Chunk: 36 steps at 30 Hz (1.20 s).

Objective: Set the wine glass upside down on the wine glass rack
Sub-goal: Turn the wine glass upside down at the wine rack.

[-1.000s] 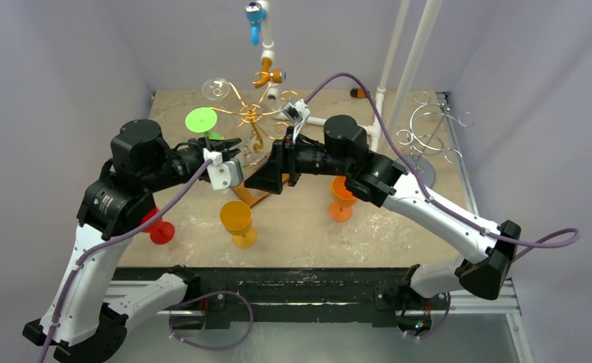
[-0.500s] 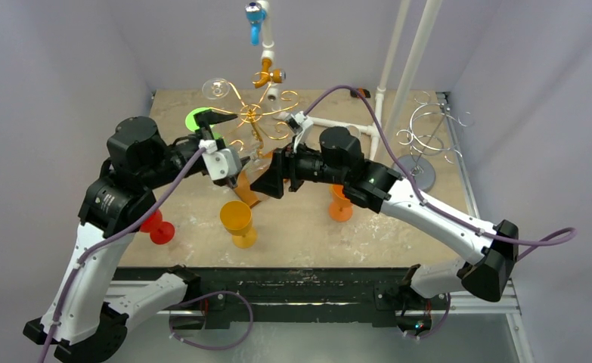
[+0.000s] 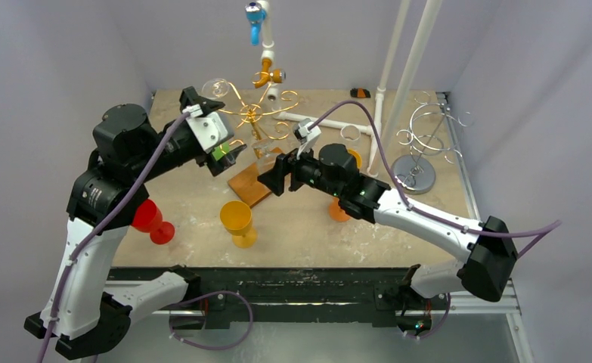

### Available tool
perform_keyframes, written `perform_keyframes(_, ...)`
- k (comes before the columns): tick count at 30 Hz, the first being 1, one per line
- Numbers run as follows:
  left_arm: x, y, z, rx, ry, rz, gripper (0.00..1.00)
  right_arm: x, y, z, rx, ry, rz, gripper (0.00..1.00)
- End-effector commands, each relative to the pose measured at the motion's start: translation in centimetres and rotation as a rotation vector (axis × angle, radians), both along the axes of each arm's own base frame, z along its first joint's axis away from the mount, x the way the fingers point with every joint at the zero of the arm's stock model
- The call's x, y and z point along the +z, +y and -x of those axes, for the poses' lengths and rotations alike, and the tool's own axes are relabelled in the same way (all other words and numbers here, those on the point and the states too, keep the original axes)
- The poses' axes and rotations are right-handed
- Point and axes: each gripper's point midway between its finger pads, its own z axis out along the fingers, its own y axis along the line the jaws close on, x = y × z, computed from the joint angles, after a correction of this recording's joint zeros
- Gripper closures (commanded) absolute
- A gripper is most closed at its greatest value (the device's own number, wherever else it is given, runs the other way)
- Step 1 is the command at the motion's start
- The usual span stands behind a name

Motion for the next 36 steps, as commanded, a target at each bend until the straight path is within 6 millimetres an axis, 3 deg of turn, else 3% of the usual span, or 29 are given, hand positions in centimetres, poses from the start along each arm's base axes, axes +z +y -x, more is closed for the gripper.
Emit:
perform_keyframes(1,0.8,0.9,0.0,0.07,0.035,0.055,0.07,8.1,-0.3,-1.5,-0.062,-0.248,-0.214,0.89)
perform_keyframes(12,0.5,1.6,-0.6,0.127,0.034,0.052,0.08,7.3,1.0,-1.4,-0.09,-0.407,-0.23,0.9)
perform_keyframes(19,-1.7,3.4,-3.4,0.277,0.052,-0.018,0.18,5.7,1.0,-1.0,-0.124,-0.415,-0.263,0.89)
perform_keyframes(27,-3.4,3.9,-4.6,0.32,0.066,-0.076,0.23,4.7,1.2,-1.3,-0.213,-0.588,-0.272,0.88)
perform_keyframes(36,-3.3,3.8,-4.5,0.32,0.078,-0.069,0.24,5.9,0.9,-3.0,-0.327,-0.68,-0.301,0.88)
